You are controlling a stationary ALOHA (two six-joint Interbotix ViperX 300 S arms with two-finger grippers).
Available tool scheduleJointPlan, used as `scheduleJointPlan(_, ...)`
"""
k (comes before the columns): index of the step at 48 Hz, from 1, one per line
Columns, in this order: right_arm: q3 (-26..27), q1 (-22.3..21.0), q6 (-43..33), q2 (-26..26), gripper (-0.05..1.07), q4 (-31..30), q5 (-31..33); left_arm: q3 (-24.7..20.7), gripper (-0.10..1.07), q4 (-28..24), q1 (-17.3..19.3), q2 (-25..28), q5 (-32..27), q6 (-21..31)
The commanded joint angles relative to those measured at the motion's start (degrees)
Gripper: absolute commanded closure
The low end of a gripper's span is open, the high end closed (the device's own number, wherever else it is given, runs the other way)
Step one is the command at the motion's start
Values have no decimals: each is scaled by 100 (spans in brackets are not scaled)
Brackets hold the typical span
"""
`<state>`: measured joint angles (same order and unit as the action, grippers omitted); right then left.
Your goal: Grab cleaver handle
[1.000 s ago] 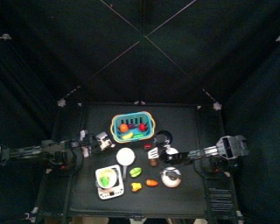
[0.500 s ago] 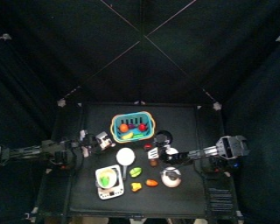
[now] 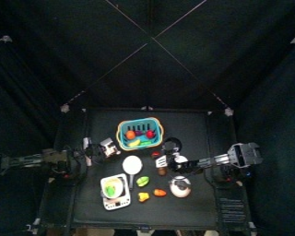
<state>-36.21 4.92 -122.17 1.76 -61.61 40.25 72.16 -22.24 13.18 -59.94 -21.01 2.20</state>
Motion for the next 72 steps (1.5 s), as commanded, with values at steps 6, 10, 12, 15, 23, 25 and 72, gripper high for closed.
scheduleJointPlan(6,97,9,-18,70,7,0,0,-62,35,-35,-26,26,308,0)
scheduleJointPlan(10,88,9,-18,70,7,18,0,-62,35,-53,-62,26,352,0)
scheduleJointPlan(12,79,9,-18,70,7,18,0,-62,35,-79,-79,26,352,0)
scheduleJointPlan(15,88,9,-18,70,7,18,0,-70,35,-88,-105,26,352,0)
scheduleJointPlan(23,88,9,-18,70,7,18,0,-79,35,-202,-141,26,642,9)
scheduleJointPlan(25,79,9,-18,70,7,18,-9,-70,35,-220,-132,26,686,9)
scheduleJointPlan(72,141,0,-26,-62,7,26,-9,-35,35,-308,-114,62,1090,9)
